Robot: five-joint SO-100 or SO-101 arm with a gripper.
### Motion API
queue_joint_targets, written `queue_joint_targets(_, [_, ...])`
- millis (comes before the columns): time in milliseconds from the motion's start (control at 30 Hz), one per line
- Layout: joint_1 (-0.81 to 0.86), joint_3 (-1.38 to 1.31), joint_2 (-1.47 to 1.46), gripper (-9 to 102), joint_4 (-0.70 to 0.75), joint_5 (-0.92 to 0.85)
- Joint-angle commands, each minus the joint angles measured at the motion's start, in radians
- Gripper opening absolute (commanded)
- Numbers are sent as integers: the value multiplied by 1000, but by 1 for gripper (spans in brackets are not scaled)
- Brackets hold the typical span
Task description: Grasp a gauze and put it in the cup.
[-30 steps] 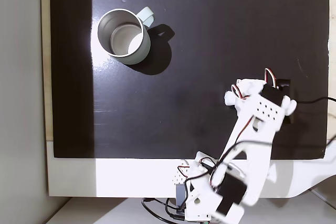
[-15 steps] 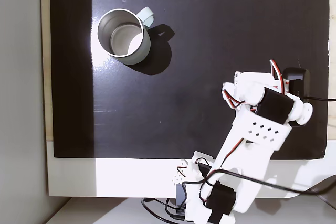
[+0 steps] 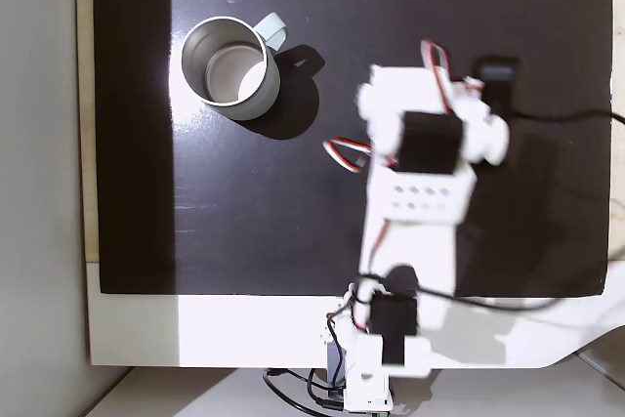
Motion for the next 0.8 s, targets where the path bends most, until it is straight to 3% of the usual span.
queue_joint_targets(0, [-95,-141,-46,0,6,40])
queue_joint_targets(433, [-471,-506,-301,0,-32,92])
queue_joint_targets(767, [-502,-643,-436,0,-54,152])
